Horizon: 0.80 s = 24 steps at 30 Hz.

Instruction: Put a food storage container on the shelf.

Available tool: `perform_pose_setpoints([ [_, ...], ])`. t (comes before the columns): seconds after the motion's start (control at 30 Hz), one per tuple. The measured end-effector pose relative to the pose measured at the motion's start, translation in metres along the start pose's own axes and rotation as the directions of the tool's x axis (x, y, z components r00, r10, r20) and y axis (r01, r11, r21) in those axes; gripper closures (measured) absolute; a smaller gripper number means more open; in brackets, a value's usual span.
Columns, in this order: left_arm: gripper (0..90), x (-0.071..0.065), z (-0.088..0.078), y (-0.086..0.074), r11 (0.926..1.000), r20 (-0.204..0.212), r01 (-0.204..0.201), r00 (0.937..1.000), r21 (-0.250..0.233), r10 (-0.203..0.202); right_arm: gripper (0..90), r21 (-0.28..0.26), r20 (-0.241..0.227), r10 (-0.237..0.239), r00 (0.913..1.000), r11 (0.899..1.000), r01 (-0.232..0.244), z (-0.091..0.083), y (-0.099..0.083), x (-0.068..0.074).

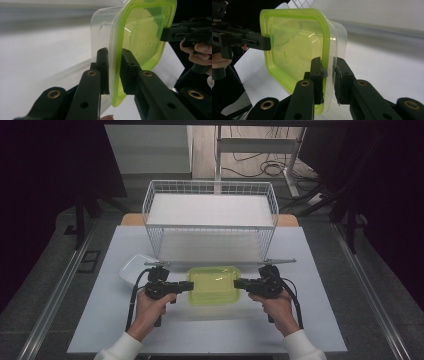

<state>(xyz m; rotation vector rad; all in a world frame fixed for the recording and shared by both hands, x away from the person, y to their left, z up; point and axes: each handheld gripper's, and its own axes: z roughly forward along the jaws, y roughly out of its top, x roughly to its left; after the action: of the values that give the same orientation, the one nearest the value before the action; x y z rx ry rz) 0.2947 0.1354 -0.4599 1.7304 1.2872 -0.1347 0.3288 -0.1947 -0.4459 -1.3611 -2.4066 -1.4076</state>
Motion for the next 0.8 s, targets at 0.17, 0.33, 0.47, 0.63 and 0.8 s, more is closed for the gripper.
perform_pose_setpoints([
  [0.17,78.9,-0.005,-0.005,0.002,0.9995,-0.015,-0.028,0.9995,-0.012,0.028,77.9,-0.013,0.000,-0.023,0.9997,1.000,0.023,-0.003,0.003,0.004],
  [0.33,78.9,-0.008,-0.009,0.003,0.9989,-0.016,-0.043,0.9990,-0.020,0.042,77.9,-0.032,-0.005,-0.035,0.9994,0.999,0.034,-0.005,0.005,0.006],
  [0.47,79.0,-0.008,-0.009,0.004,0.9986,-0.018,-0.048,0.9987,-0.020,0.048,78.0,-0.044,-0.003,-0.045,0.9990,0.998,0.045,-0.007,0.007,0.008],
  [0.63,78.9,-0.011,-0.011,0.005,0.9978,-0.022,-0.059,0.9980,-0.030,0.059,78.1,-0.056,0.000,-0.056,0.9984,0.997,0.056,-0.009,0.008,0.010],
  [0.8,79.0,-0.014,-0.011,0.010,0.9973,-0.015,-0.067,0.9977,-0.032,0.066,78.2,-0.076,0.011,-0.065,0.9978,0.995,0.065,-0.014,0.010,0.012],
])
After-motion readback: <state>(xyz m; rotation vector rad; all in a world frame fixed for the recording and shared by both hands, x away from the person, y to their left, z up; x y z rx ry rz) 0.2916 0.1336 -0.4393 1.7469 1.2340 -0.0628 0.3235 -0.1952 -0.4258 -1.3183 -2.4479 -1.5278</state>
